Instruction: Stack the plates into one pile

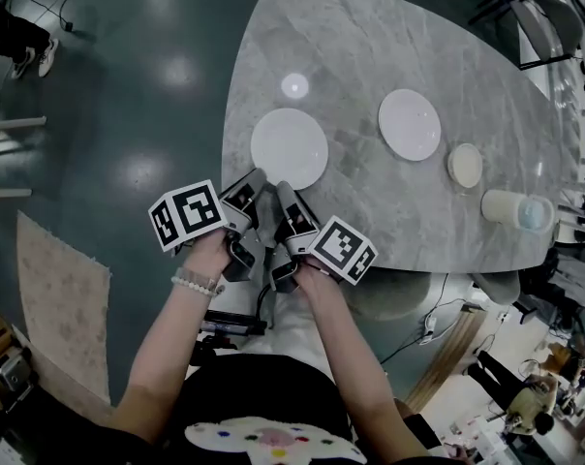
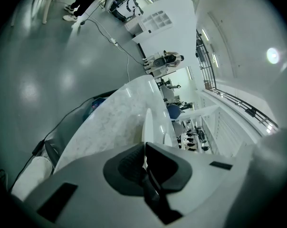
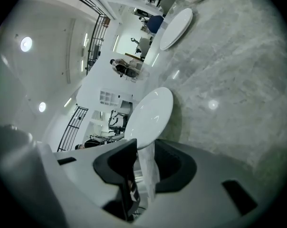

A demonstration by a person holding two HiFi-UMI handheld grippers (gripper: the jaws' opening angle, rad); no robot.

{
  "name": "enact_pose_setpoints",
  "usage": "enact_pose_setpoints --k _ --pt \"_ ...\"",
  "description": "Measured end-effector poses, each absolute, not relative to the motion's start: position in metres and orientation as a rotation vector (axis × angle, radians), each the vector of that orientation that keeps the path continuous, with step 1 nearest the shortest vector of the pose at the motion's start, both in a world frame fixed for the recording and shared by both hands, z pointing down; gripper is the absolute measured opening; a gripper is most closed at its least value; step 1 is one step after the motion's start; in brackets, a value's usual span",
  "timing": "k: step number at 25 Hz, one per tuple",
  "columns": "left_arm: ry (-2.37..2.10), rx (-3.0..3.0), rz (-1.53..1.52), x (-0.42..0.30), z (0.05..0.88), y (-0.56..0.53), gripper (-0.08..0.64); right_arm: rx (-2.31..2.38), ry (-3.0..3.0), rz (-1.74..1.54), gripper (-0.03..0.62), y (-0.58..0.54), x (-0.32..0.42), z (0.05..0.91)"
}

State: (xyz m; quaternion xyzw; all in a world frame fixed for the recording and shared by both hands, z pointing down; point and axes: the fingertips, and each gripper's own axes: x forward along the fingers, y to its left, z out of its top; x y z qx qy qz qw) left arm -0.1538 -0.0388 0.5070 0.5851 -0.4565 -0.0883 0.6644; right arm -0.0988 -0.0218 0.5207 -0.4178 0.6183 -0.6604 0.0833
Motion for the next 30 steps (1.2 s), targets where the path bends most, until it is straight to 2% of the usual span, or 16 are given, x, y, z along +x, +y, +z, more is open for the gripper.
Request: enact_pose_setpoints --k 6,22,30 --pt "-1.044 1.338 -0.181 -0.155 0.509 -0.038 0.025 -1.268 1.864 -1.932 0.097 -0.023 -0.098 0.519" --pt "-1.029 1.441 -0.141 -0.149 0.488 -0.049 0.032 -1.368 2.03 -1.78 0.089 -0.035 -0.091 0.494" --pt "-0.964 1.51 -0.108 -0.108 0.483 -0.076 0.032 -1.456 2.005 -1.695 0.089 -0.058 -0.051 0.488"
